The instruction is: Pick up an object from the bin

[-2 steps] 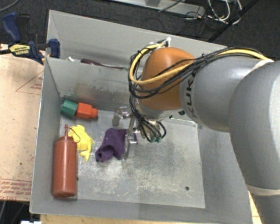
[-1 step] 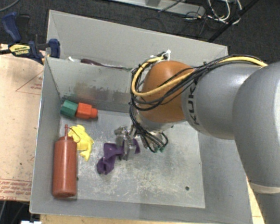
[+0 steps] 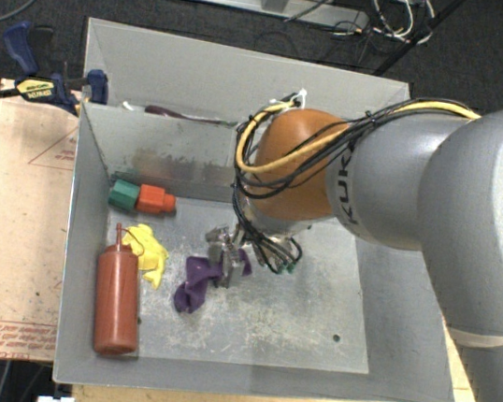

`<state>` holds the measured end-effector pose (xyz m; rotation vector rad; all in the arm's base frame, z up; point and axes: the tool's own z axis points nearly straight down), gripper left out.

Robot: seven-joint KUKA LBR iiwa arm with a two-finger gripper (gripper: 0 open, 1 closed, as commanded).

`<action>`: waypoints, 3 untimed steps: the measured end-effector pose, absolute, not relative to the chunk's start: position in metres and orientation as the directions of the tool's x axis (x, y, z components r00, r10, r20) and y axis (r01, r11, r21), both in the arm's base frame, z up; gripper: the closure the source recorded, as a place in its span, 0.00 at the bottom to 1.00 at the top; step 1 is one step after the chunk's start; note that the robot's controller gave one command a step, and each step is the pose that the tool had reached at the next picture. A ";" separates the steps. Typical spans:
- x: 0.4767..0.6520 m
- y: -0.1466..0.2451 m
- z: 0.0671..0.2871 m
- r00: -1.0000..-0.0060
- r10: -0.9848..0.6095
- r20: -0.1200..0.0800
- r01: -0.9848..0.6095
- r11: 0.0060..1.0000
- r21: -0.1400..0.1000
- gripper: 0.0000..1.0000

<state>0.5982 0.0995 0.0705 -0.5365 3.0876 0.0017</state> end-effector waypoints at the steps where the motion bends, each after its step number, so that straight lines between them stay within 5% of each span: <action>1: 0.600 0.093 0.199 -0.935 -0.354 -0.012 -0.354 0.935 -0.001 1.00; 2: 0.600 0.093 0.199 -0.935 -0.354 -0.012 -0.354 0.935 -0.001 1.00; 3: 0.589 0.098 0.303 -0.940 -0.341 -0.017 -0.341 0.940 -0.001 1.00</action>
Offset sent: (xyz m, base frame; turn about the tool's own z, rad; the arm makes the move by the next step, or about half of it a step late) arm 0.0000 0.0000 0.0000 0.0000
